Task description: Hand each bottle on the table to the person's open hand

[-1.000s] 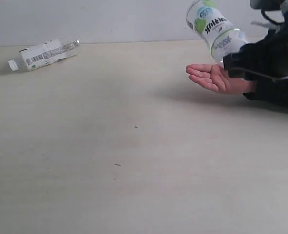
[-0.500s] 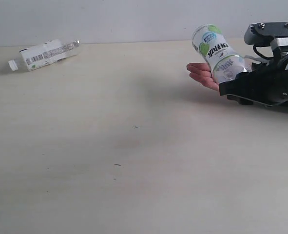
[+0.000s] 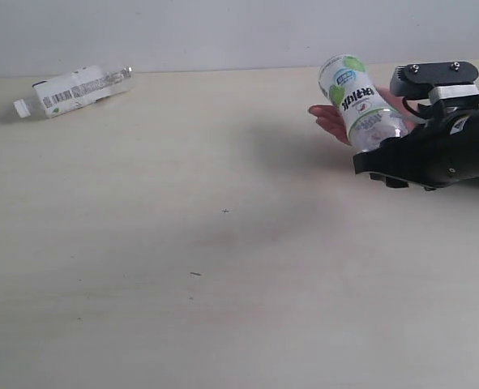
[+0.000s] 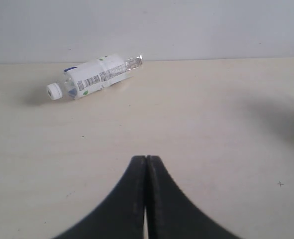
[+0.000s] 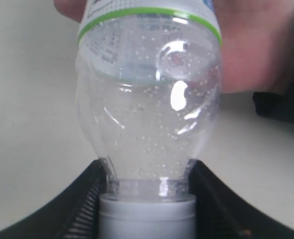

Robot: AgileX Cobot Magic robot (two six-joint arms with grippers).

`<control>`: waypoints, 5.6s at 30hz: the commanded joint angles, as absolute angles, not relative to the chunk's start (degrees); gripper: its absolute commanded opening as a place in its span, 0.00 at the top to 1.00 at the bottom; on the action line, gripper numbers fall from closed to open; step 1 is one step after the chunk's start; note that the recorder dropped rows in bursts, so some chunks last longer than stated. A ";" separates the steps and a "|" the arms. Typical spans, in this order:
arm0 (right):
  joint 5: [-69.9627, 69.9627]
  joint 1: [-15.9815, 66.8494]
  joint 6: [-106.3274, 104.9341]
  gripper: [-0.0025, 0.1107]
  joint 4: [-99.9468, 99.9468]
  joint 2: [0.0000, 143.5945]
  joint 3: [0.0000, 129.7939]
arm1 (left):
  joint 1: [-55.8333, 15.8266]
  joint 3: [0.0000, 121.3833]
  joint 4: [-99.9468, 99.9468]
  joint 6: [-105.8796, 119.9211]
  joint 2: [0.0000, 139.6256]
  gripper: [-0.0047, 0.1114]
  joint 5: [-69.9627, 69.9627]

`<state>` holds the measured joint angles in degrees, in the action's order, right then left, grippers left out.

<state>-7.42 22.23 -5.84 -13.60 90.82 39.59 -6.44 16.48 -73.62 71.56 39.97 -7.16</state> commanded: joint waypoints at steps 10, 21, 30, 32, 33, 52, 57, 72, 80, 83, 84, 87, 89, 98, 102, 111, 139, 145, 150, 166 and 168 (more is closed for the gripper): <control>-3.77 21.99 -7.40 0.98 -13.01 91.78 39.29 | -6.29 16.23 -73.70 71.84 39.72 0.96 -7.30; -5.61 21.99 -7.79 0.78 -13.01 93.45 39.29 | -6.29 16.23 -73.70 71.84 39.72 0.96 -7.30; -4.61 21.99 -7.52 0.31 -13.11 93.45 39.29 | -6.29 16.23 -73.70 71.84 39.72 0.96 -7.30; -4.25 21.99 -7.37 0.27 -13.11 93.45 39.29 | -6.29 16.23 -73.70 71.84 39.72 0.96 -7.30; -4.15 21.99 -7.37 0.27 -13.11 93.45 39.29 | -6.29 16.23 -73.70 71.84 39.72 0.96 -7.30; 2.68 21.99 -7.31 0.77 -13.38 93.45 40.96 | -6.29 16.23 -73.70 71.84 39.72 0.96 -7.30; 2.93 21.99 -7.31 0.76 -13.38 93.45 40.96 | -6.29 16.23 -73.70 71.84 39.72 0.96 -7.30; 0.37 21.99 -7.34 0.52 -14.67 86.31 41.09 | -6.29 16.23 -73.70 71.84 39.72 0.96 -7.30; -10.00 21.99 -7.46 0.51 -18.34 75.76 41.09 | -6.29 16.23 -73.70 71.84 39.72 0.96 -7.30; -14.89 23.93 -9.52 0.51 -18.52 71.05 40.96 | -6.29 16.23 -73.70 71.84 39.72 0.96 -7.30; -16.35 24.85 -10.31 0.51 -18.52 69.21 40.96 | -6.29 16.23 -73.70 71.84 39.72 0.96 -7.30; -18.90 27.39 -10.42 0.55 -18.52 62.85 40.96 | -6.29 16.23 -73.70 71.84 39.72 0.96 -7.30; -20.24 28.52 -10.42 0.62 -19.03 58.04 40.49 | -6.29 16.23 -73.70 71.84 39.72 0.96 -7.30; -17.06 29.62 -10.30 0.98 -19.78 31.81 29.17 | -6.29 16.23 -73.70 71.84 39.72 0.96 -7.30; -15.68 29.62 -8.67 0.98 -19.91 18.97 23.54 | -6.29 16.23 -73.70 71.84 39.72 0.96 -7.30; -30.53 29.62 -10.60 0.98 -16.72 6.71 22.37 | -6.29 16.23 -73.70 71.84 39.72 0.96 -7.30; -31.56 29.62 -10.60 0.98 -17.18 6.71 22.37 | -6.29 16.23 -73.70 71.73 39.72 0.96 -7.30; -31.56 29.62 -10.60 0.98 -17.18 6.71 22.37 | -6.29 16.23 -73.70 71.73 39.72 0.96 -7.30; -31.56 29.62 -10.60 0.98 -17.18 6.71 22.37 | -6.29 16.23 -73.70 71.73 39.72 0.96 -7.30; -31.56 29.62 -10.60 0.98 -17.44 6.71 22.37 | -6.29 21.10 -88.76 76.13 39.81 0.96 -3.89; -31.56 29.62 -10.60 0.98 -17.44 6.71 22.37 | -6.29 25.11 -88.52 81.53 40.10 0.96 1.33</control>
<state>-31.90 29.42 -10.07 -17.50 6.97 22.59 -6.44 20.60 -86.84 76.16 39.97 -4.65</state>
